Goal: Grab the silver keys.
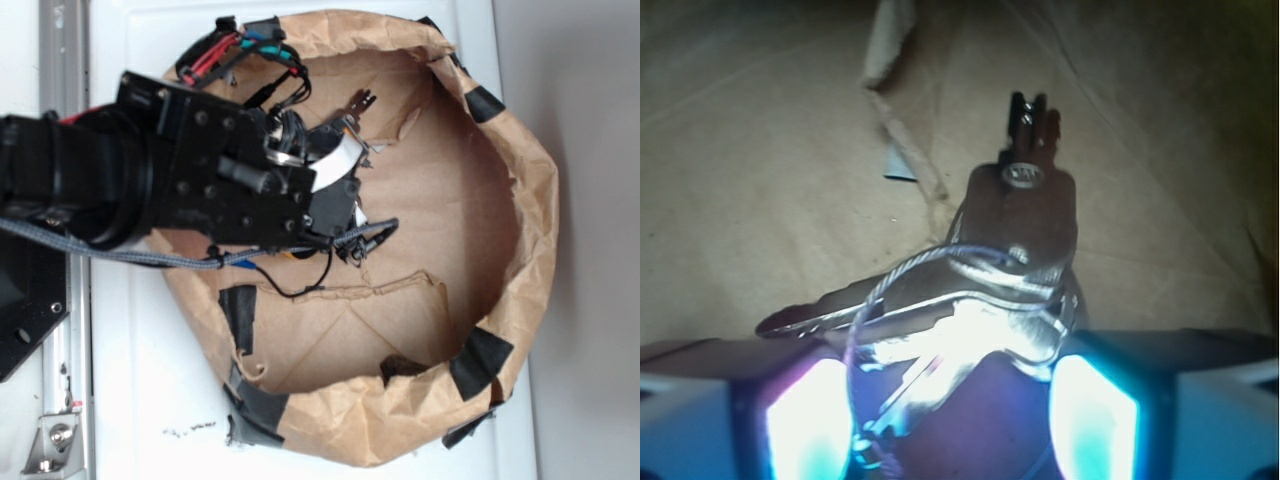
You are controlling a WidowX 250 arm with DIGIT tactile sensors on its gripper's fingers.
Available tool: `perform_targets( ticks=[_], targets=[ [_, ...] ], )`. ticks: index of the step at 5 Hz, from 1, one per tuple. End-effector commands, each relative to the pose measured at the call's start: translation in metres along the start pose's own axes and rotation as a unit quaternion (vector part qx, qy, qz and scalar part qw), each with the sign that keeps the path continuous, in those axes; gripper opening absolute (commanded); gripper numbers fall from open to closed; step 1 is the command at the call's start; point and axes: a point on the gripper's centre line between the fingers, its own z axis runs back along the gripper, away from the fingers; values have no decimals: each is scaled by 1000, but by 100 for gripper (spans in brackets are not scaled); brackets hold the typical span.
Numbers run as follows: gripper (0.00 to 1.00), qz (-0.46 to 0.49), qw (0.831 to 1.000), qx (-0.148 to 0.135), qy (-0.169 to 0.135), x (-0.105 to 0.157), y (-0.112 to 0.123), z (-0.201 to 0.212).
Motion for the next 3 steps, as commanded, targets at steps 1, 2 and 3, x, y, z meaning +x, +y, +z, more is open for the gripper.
perform_targets(
  ticks=[1,2,3],
  targets=[
    [0,35,999,8,-20,1,10,4],
    [0,34,999,11,-22,3,11,3],
    [0,35,999,8,-24,3,11,3]
  ],
)
